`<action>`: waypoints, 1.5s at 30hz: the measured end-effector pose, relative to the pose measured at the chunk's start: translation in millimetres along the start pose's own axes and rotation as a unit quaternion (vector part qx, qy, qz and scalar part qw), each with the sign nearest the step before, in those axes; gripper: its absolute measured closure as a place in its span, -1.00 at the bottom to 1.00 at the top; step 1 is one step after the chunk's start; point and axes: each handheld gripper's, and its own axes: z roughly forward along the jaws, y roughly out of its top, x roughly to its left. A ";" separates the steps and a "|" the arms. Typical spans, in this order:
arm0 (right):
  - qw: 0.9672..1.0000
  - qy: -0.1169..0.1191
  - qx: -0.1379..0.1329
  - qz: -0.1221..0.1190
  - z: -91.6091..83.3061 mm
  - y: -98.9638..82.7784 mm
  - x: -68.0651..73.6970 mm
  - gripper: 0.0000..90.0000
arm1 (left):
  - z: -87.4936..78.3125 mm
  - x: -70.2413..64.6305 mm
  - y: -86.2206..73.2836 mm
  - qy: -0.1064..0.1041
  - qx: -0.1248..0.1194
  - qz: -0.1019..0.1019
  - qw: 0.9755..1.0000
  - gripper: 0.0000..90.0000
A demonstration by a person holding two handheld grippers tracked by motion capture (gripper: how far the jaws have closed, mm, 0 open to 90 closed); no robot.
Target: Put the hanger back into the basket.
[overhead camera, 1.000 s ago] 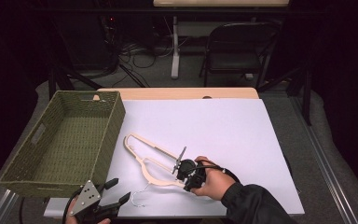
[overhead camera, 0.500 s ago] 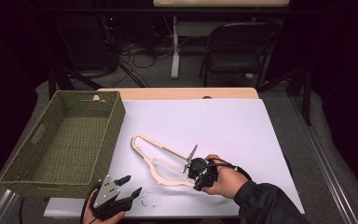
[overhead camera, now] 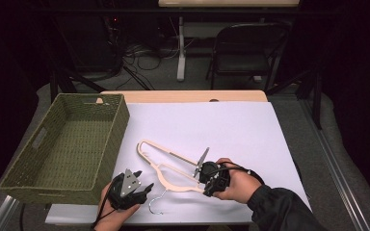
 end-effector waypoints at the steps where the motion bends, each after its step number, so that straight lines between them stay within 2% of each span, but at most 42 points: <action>1: 1.000 0.000 0.000 0.000 0.0 0.0 0.0 0.78 | 0.0 0.0 0.0 0.000 0.000 0.000 1.000 -0.12; 5: 1.000 0.011 -0.005 -0.001 -5.2 -3.1 -2.0 0.78 | 9.3 -1.2 5.5 0.002 0.014 0.026 1.000 -0.17; 6: 1.000 0.011 -0.005 -0.001 -5.2 -3.1 -2.0 0.78 | 9.3 -1.2 5.5 0.002 0.014 0.026 1.000 -0.19; 7: 1.000 0.016 -0.004 0.001 -7.0 -4.0 -2.1 0.78 | 13.5 -2.6 8.8 0.001 0.013 0.042 0.999 -0.19; 9: 1.000 0.015 -0.009 -0.002 -7.1 -4.7 -2.2 0.78 | 14.7 -3.1 10.1 0.003 0.015 0.047 0.999 -0.20; 11: 1.000 0.016 -0.012 -0.003 -8.4 -6.0 -2.2 0.78 | 19.2 -3.0 13.3 0.007 0.015 0.064 0.998 -0.24; 13: 1.000 0.018 -0.009 -0.001 -9.5 -6.7 -1.8 0.78 | 24.1 -3.6 16.1 0.008 0.013 0.073 0.997 -0.27; 17: 1.000 0.017 -0.012 -0.005 -10.1 -7.8 -1.7 0.78 | 28.2 -4.3 18.2 0.010 0.009 0.083 0.996 -0.27; 23: 1.000 0.021 -0.019 -0.004 -12.6 -10.9 -1.5 0.78 | 34.1 -5.4 20.7 0.000 0.004 0.099 0.995 -0.26; 27: 1.000 0.019 -0.015 -0.008 -14.2 -11.5 -1.8 0.78 | 38.5 -6.1 22.5 0.001 0.002 0.111 0.994 -0.26; 32: 1.000 0.013 -0.020 -0.003 -16.0 -12.0 -3.6 0.78 | 44.8 -6.0 23.5 0.003 0.005 0.123 0.992 -0.21; 36: 1.000 0.013 -0.022 -0.006 -16.0 -12.3 -4.4 0.78 | 43.3 -6.1 23.2 0.004 0.001 0.133 0.991 -0.11; 40: 1.000 0.014 -0.023 -0.001 -16.3 -12.8 -3.7 0.78 | 41.6 -5.2 23.5 0.004 -0.007 0.147 0.989 -0.08; 42: 1.000 0.014 -0.025 -0.002 -16.3 -13.1 -4.0 0.78 | 41.4 -7.1 23.3 0.012 -0.009 0.161 0.987 -0.07; 43: 1.000 0.013 -0.025 -0.003 -16.0 -13.6 -4.1 0.78 | 41.7 -7.7 23.4 0.017 -0.011 0.177 0.984 -0.07; 45: 1.000 0.014 -0.021 -0.002 -16.0 -13.9 -4.1 0.78 | 42.1 -7.6 23.5 0.017 -0.011 0.180 0.983 -0.08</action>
